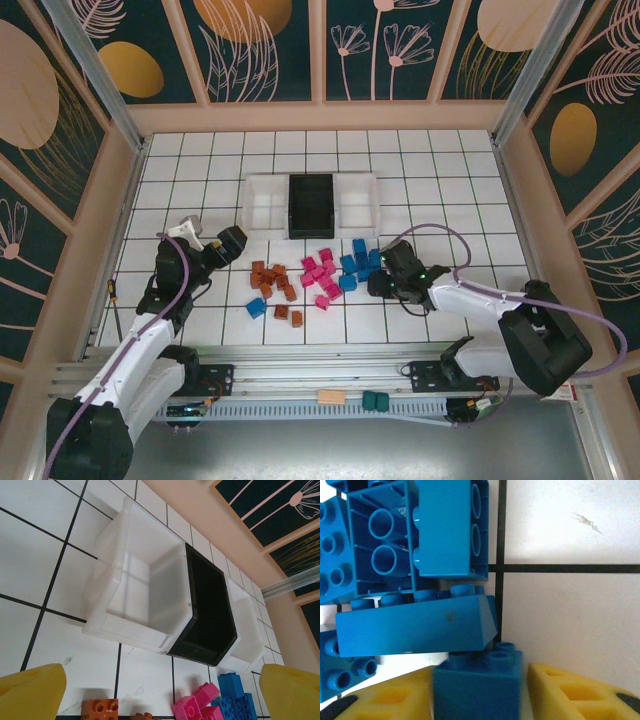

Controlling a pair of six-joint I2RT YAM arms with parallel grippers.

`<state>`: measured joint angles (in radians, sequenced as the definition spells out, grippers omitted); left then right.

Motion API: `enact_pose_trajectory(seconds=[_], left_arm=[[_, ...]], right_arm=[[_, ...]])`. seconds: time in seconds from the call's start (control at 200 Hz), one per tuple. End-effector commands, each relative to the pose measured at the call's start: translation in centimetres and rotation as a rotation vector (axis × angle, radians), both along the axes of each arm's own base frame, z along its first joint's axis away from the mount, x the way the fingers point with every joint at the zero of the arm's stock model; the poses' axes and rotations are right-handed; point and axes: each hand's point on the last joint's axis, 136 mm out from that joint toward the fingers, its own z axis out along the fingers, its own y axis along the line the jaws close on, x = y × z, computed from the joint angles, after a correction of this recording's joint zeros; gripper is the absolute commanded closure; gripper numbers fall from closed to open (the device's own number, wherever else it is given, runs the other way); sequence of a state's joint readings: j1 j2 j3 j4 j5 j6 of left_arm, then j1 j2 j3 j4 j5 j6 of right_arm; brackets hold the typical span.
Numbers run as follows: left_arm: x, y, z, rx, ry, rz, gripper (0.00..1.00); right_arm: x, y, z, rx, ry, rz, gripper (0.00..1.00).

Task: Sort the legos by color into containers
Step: Pick up the lego from the bottom-center of the table, then place the lego in the container.

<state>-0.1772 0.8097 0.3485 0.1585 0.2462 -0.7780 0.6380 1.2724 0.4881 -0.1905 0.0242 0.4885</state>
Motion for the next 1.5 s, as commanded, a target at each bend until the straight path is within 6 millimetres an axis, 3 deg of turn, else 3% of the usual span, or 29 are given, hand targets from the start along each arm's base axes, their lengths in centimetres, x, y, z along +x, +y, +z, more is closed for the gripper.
enact_pose_trajectory(seconds=[0.0,0.155,0.295,0.355,0.45,0.566,0.721,0.906,1.166,1.296,1.386,1.496], left_arm=[[0.3,-0.3,1.1,0.012,-0.019,-0.018,0.01],[0.6,-0.7,1.7,0.004,-0.028,-0.033,0.01],[0.8,-1.0,2.3,-0.011,-0.039,-0.048,0.01],[0.9,-1.2,2.6,-0.021,-0.047,-0.056,0.01],[1.1,-1.4,2.8,-0.035,-0.051,-0.060,0.01],[1.4,-1.2,2.5,-0.040,-0.030,-0.037,0.01],[1.2,-0.3,1.2,-0.013,0.032,0.010,0.01],[0.4,0.8,-1.2,0.068,0.136,0.039,0.02],[-0.6,0.3,-2.4,0.048,0.168,0.008,0.02],[-0.9,0.2,-2.7,0.059,0.195,0.001,0.02],[-1.4,0.4,-3.1,0.067,0.221,0.008,0.04],[-2.3,0.2,-3.9,0.069,0.261,0.006,0.10]], right_arm=[[0.0,0.3,0.3,0.005,-0.016,0.021,0.57],[0.1,0.4,2.2,0.028,-0.066,0.035,0.72],[1.4,0.9,6.7,0.070,-0.178,0.041,0.79],[3.0,1.6,9.6,0.096,-0.256,0.048,0.79],[7.1,3.1,14.1,0.143,-0.377,0.046,0.78],[12.3,4.1,16.5,0.180,-0.455,0.012,0.78],[19.1,2.2,15.2,0.187,-0.457,-0.102,0.78],[23.0,2.9,12.7,0.187,-0.430,-0.114,0.77],[23.2,5.0,11.6,0.174,-0.424,-0.066,0.73],[23.6,5.2,11.2,0.167,-0.418,-0.072,0.56],[23.8,5.4,12.4,0.184,-0.445,-0.071,0.43],[23.6,5.4,14.1,0.214,-0.479,-0.071,0.37]])
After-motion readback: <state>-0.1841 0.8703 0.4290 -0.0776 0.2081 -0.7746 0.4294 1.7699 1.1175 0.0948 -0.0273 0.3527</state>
